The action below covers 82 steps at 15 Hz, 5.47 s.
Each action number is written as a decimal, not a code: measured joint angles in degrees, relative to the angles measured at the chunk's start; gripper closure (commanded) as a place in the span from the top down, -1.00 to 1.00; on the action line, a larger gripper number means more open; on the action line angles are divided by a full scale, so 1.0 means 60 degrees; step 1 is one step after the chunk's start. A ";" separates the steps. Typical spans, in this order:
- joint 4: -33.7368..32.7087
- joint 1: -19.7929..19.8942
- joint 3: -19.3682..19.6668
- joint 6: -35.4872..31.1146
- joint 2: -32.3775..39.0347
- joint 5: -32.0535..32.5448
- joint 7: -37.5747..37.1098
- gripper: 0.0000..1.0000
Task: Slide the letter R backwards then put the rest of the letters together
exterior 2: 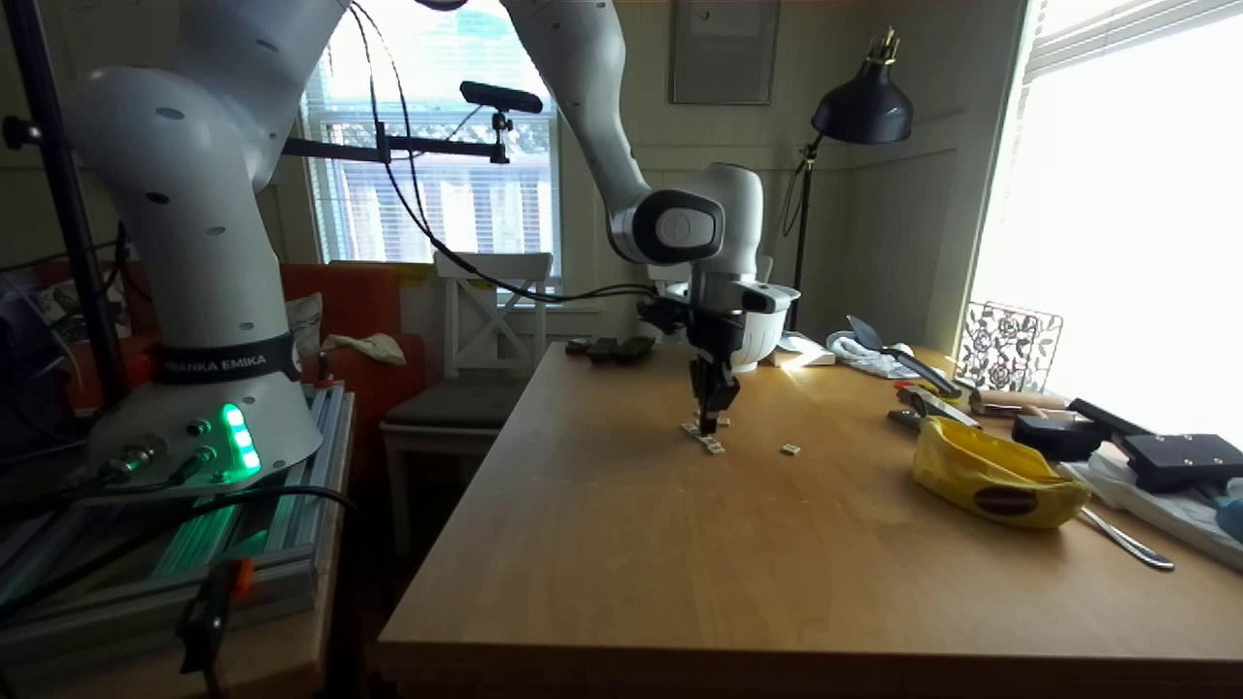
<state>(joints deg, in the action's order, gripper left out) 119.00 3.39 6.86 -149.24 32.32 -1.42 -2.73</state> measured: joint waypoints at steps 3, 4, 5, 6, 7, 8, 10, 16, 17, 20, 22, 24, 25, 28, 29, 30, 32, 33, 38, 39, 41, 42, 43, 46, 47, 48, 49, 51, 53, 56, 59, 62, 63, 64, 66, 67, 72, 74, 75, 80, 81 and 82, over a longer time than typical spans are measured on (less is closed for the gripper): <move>0.0000 0.0029 0.0022 0.0096 0.0000 0.0000 0.0000 -1.00; 0.0000 0.0045 0.0026 0.0125 -0.0001 0.0000 0.0000 -1.00; 0.0000 0.0060 0.0029 0.0149 -0.0001 0.0000 0.0000 -1.00; 0.0000 0.0075 0.0032 0.0167 -0.0001 0.0000 0.0000 -1.00; 0.0000 0.0089 0.0035 0.0200 -0.0001 0.0000 0.0000 -1.00; 0.0000 0.0103 0.0039 0.0236 -0.0001 0.0000 0.0000 -1.00; 0.0000 0.0129 0.0044 0.0286 -0.0001 0.0000 0.0000 -1.00; 0.0000 0.0150 0.0048 0.0386 -0.0012 0.0000 0.0000 -1.00; 0.0000 0.0150 0.0049 0.0406 -0.0014 0.0000 0.0000 -1.00; 0.0003 0.0149 0.0058 0.0523 -0.0029 0.0000 0.0000 -1.00; 0.0014 0.0149 0.0072 0.0578 -0.0040 0.0000 0.0000 -1.00; 0.0035 0.0149 0.0084 0.0594 -0.0053 0.0000 0.0000 -1.00; 0.0059 0.0149 0.0092 0.0595 -0.0066 0.0000 0.0000 -1.00; 0.0144 0.0149 0.0110 0.0599 -0.0115 0.0000 0.0000 -1.00; 0.0160 0.0149 0.0110 0.0615 -0.0126 0.0000 0.0000 -1.00; 0.0178 0.0149 0.0110 0.0637 -0.0138 0.0000 0.0000 -1.00; 0.0258 0.0144 0.0109 0.0645 -0.0182 0.0000 0.0000 -1.00; 0.0316 0.0138 0.0109 0.0646 -0.0216 0.0000 0.0000 -1.00; 0.0650 0.0050 0.0109 0.0699 -0.0412 0.0000 -0.0044 -1.00; 0.0730 0.0015 0.0109 0.0711 -0.0457 0.0000 -0.0068 -1.00; 0.0883 -0.0072 0.0109 0.0726 -0.0546 0.0000 -0.0115 -1.00; 0.0945 -0.0126 0.0109 0.0760 -0.0581 0.0009 -0.0142 -1.00; 0.0999 -0.0187 0.0109 0.0801 -0.0614 0.0028 -0.0178 -1.00; 0.1164 -0.0411 0.0107 0.0965 -0.0722 0.0206 -0.0314 -1.00; 0.1192 -0.0493 0.0107 0.1023 -0.0742 0.0298 -0.0365 -1.00; 0.1218 -0.0581 0.0104 0.1072 -0.0759 0.0390 -0.0398 -1.00; 0.1242 -0.0674 0.0097 0.1114 -0.0773 0.0486 -0.0425 -1.00; 0.1268 -0.0870 0.0070 0.1205 -0.0792 0.0681 -0.0472 -1.00; 0.1269 -0.1069 0.0029 0.1285 -0.0797 0.0866 -0.0513 -1.00; 0.1265 -0.1338 -0.0051 0.1310 -0.0798 0.1120 -0.0612 -1.00; 0.1231 -0.1549 -0.0202 0.1310 -0.0789 0.1193 -0.0692 -1.00; 0.1142 -0.1708 -0.0325 0.1310 -0.0750 0.1196 -0.0765 -1.00; 0.1100 -0.1751 -0.0355 0.1310 -0.0729 0.1196 -0.0779 -1.00; 0.1061 -0.1772 -0.0390 0.1310 -0.0712 0.1196 -0.0783 -1.00; 0.0971 -0.1776 -0.0422 0.1310 -0.0708 0.1196 -0.0784 -1.00; 0.0918 -0.1762 -0.0421 0.1310 -0.0727 0.1197 -0.0784 -1.00; 0.0877 -0.1458 -0.0415 0.1302 -0.1323 0.1191 -0.0711 -1.00; 0.0881 -0.1198 -0.0383 0.1301 -0.1621 0.1179 -0.0706 -1.00; 0.0883 -0.1045 -0.0345 0.1301 -0.1736 0.1175 -0.0706 -1.00; 0.0904 -0.0336 -0.0036 0.1073 -0.1817 0.1173 -0.0674 -1.00; 0.0924 -0.0236 0.0016 0.0937 -0.1777 0.1174 -0.0626 -1.00; 0.0949 -0.0149 0.0051 0.0795 -0.1719 0.1174 -0.0577 -1.00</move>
<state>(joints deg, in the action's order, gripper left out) 124.70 2.50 7.16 -144.47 22.01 5.63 -6.19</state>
